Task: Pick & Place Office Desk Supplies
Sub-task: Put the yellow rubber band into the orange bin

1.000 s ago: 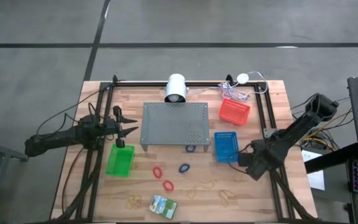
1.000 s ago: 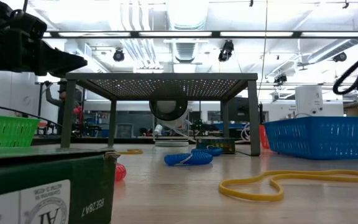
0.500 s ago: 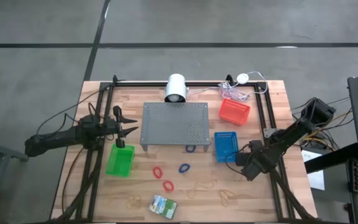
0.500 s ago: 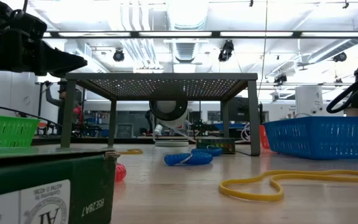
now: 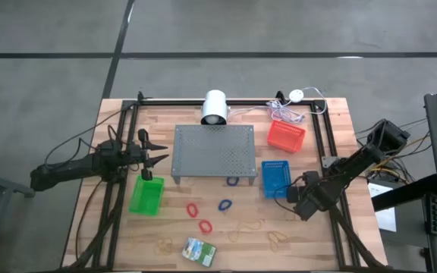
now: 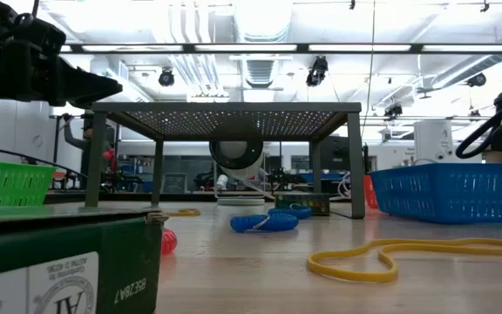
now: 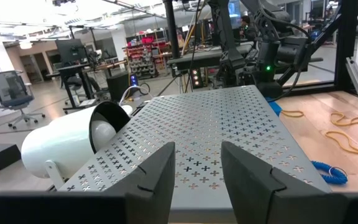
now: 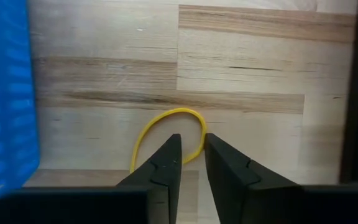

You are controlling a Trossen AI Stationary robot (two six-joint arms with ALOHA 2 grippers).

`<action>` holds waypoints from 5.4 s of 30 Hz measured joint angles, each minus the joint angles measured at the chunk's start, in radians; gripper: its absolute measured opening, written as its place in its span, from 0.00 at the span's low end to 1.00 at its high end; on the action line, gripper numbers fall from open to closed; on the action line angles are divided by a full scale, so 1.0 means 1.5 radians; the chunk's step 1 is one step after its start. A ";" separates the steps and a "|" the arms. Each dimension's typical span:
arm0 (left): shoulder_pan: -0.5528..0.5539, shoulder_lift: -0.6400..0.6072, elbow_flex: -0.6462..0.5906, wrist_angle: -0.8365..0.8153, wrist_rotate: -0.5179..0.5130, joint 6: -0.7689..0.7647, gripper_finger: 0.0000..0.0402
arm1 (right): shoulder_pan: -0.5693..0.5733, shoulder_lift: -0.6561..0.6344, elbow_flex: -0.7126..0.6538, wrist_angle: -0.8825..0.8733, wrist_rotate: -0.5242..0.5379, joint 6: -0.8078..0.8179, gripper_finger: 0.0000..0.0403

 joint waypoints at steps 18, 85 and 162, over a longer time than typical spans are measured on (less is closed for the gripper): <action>0.000 0.000 0.000 0.000 0.000 0.000 0.33 | 0.001 0.001 -0.001 -0.004 -0.007 0.002 0.02; 0.000 0.000 0.000 0.000 0.000 0.000 0.33 | 0.000 -0.180 0.337 -0.427 0.371 -0.202 0.02; 0.000 0.000 0.000 0.000 0.000 0.000 0.33 | -0.701 -0.233 0.114 0.059 0.276 -0.928 0.02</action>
